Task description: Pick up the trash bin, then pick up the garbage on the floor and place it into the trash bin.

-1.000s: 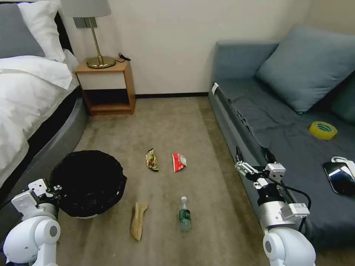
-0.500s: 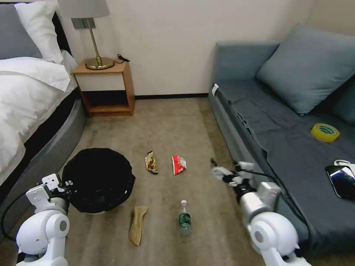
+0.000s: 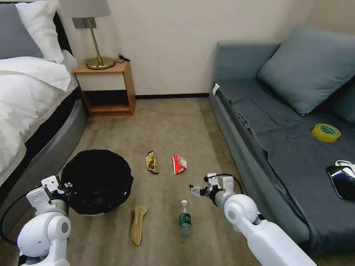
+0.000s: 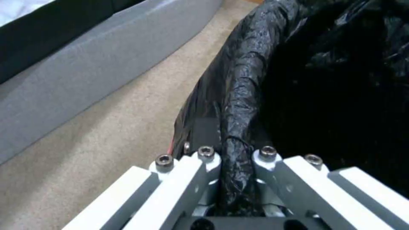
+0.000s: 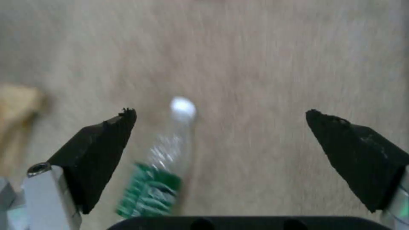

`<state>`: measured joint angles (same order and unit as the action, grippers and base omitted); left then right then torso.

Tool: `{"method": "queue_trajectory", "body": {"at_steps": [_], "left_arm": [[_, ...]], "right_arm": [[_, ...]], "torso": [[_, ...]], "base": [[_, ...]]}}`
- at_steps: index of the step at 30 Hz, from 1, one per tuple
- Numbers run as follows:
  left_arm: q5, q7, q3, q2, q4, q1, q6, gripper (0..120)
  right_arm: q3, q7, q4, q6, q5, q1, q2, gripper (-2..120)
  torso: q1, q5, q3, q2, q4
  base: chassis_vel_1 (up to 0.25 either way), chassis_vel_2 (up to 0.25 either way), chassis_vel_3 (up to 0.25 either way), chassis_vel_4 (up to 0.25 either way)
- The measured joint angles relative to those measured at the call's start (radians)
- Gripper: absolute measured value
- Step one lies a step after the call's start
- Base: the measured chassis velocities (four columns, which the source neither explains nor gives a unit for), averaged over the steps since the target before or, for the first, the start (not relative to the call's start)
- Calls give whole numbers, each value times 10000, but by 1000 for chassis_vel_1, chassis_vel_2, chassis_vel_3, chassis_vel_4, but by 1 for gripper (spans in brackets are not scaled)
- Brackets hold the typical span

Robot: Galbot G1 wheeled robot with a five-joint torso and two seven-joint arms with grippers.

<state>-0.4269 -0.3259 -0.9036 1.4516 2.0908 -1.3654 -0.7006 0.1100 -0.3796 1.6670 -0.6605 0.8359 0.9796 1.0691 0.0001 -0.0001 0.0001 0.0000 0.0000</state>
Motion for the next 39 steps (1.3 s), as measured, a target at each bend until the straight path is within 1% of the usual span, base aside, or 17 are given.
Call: {"method": "queue_trajectory", "body": {"at_steps": [1, 3, 7, 8, 12, 16, 21, 26, 29, 30, 31, 34, 35, 37, 39], "left_arm": [[64, 19, 1, 48, -38, 0, 41, 3], [108, 35, -1, 76, -67, -2, 69, 3], [311, 83, -14, 189, -200, -31, 164, 3], [311, 83, -14, 189, -200, -31, 164, 3], [407, 90, -65, 237, -219, -83, 184, 3], [442, 90, -135, 264, -141, -171, 185, 3], [470, 91, -189, 312, -58, -269, 220, 3], [481, 92, -255, 334, 43, -360, 247, 3], [474, 96, -308, 322, 89, -387, 251, 3], [473, 97, -325, 316, 91, -392, 253, 3], [473, 97, -325, 316, 91, -392, 253, 3], [476, 102, -347, 308, 100, -424, 277, 3], [476, 102, -347, 308, 100, -424, 277, 3], [482, 105, -352, 302, 104, -433, 288, 3], [485, 109, -355, 300, 110, -434, 290, 3]], "right_arm": [[326, 2, -344, -1, -64, -91, 8, 100], [506, 6, -564, -3, -103, -130, 40, 100], [1184, 137, -1494, 63, -250, -369, 521, 100], [1184, 137, -1494, 63, -250, -369, 521, 100], [1705, 368, -2405, 228, -475, -777, 1225, 100], [1966, 530, -2839, 381, -785, -1002, 1512, 100], [2138, 620, -3000, 447, -992, -1065, 1570, 100], [2276, 684, -3113, 557, -1294, -933, 1592, 97], [2311, 718, -3119, 613, -1418, -836, 1626, 85], [2324, 732, -3128, 627, -1470, -806, 1649, 78], [2324, 732, -3128, 627, -1470, -806, 1649, 78], [2328, 778, -3201, 728, -1648, -729, 1771, 65], [2328, 778, -3201, 728, -1648, -729, 1771, 65], [2329, 810, -3223, 778, -1743, -712, 1800, 57], [2339, 843, -3251, 817, -1845, -703, 1804, 55]], "torso": [[0, -1, 0, 0, 0], [0, 2, 0, 0, 0], [-1, 0, 0, -1, 0], [-1, 0, 0, -1, 0], [0, 1, 0, 0, 0], [-1, 0, 0, 0, 2], [-1, -1, 0, -1, 0], [-1, 0, 0, 0, 0], [-1, 0, -1, 0, 0], [-1, 0, 0, -1, 0], [-1, 0, 0, -1, 0], [-1, 1, -1, 0, 0], [-1, 1, -1, 0, 0], [-1, 0, -1, 0, 0], [-1, 0, -1, 0, 0]], "base": [[0, 0, 0, 0], [0, 0, 0, 0], [0, 0, 0, 0], [0, 0, 0, 0], [0, 0, 0, 0], [0, 0, 0, 0], [0, 0, 0, 0], [0, 0, 0, 0], [0, 0, 0, 0], [0, 0, 0, 0], [0, 0, 0, 0], [0, 0, 0, 0], [0, 0, 0, 0], [0, 0, 0, 0], [0, 0, 0, 0]]}}
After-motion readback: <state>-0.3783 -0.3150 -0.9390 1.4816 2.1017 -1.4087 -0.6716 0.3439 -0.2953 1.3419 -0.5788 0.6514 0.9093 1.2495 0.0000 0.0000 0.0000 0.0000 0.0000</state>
